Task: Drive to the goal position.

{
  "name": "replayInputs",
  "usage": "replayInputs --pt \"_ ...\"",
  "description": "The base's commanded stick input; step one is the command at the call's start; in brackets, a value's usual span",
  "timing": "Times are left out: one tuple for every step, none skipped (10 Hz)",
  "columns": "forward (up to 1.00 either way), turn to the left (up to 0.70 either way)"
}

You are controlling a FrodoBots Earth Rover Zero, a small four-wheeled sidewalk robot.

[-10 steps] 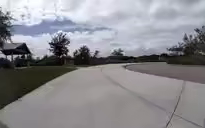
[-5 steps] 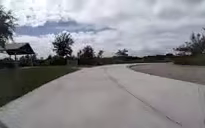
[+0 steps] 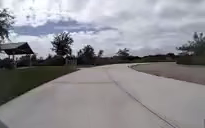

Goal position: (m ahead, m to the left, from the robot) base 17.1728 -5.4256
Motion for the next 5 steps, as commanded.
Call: replayInputs --pt "0.85 0.00" --pt "0.85 0.00" --pt "0.85 0.00" --pt "0.85 0.00" --pt "0.85 0.00"
